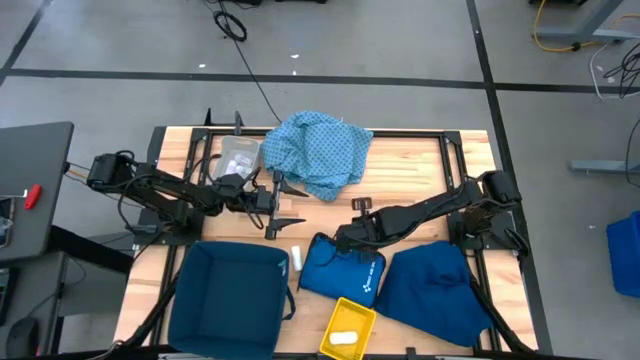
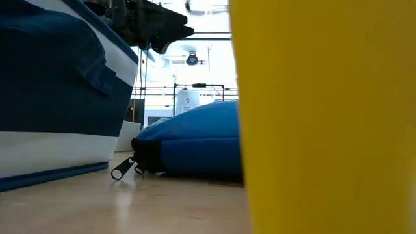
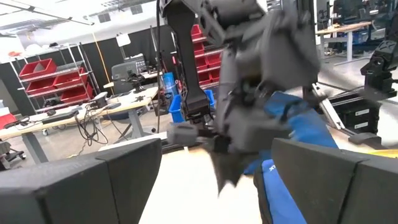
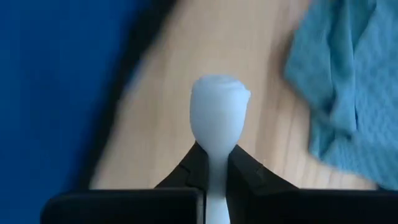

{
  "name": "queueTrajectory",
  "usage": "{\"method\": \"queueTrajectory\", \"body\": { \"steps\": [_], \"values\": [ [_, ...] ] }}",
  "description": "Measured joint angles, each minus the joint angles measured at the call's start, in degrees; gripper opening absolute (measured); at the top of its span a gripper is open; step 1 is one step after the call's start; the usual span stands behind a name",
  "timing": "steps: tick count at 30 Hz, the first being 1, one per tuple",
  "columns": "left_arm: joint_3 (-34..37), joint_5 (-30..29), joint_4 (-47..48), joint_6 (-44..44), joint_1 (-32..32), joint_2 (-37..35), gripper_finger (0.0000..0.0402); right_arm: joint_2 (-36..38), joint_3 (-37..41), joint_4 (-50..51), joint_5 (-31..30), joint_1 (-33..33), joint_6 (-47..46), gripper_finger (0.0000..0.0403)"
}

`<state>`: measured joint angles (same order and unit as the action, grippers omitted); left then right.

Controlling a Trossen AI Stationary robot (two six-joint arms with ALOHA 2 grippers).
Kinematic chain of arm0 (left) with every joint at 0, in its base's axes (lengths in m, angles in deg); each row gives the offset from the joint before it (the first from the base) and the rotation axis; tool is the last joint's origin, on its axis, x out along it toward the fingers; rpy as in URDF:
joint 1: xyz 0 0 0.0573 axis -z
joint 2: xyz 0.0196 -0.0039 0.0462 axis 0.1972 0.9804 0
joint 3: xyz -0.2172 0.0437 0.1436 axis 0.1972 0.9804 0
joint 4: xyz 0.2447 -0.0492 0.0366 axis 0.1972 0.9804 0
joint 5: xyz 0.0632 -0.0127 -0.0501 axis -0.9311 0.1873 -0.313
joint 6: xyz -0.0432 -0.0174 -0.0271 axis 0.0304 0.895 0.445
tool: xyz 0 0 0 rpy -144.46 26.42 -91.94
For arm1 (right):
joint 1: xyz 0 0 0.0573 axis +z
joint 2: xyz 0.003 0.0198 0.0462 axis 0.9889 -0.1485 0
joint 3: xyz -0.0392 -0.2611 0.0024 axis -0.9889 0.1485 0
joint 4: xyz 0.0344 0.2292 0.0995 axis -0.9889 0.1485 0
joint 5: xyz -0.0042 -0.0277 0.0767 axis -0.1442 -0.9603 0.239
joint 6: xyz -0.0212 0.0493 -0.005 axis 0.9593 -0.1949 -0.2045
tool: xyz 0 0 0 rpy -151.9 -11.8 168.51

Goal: Pick & place medical supplies in basket/bin
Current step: Put the right rolled gauze into the yellow bin

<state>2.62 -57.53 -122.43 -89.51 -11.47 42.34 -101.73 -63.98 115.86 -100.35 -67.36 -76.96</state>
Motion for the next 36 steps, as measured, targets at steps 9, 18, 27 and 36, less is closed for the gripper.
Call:
{"method": "queueTrajectory", "body": {
  "steps": [9, 18, 27, 36],
  "values": [
    [0.02, 0.31, -0.08, 0.15, 0.00, 0.00, 0.0308, 5.32, 2.22, -23.79, 12.58, 2.83, 4.60, 0.0024],
    [0.04, 0.63, -0.32, 0.31, 0.00, 0.00, 0.0308, 8.18, 13.19, -49.88, 17.04, 3.47, 6.31, 0.0024],
    [0.04, 0.66, -0.20, 0.39, 0.00, 0.00, 0.0308, 8.20, 28.30, -85.37, 24.35, 3.03, 5.42, 0.0024],
    [0.04, 0.67, -0.07, 0.47, 0.00, 0.00, 0.0308, 8.20, 35.90, -103.83, 40.47, 3.31, -4.72, 0.0024]
  ]
}}
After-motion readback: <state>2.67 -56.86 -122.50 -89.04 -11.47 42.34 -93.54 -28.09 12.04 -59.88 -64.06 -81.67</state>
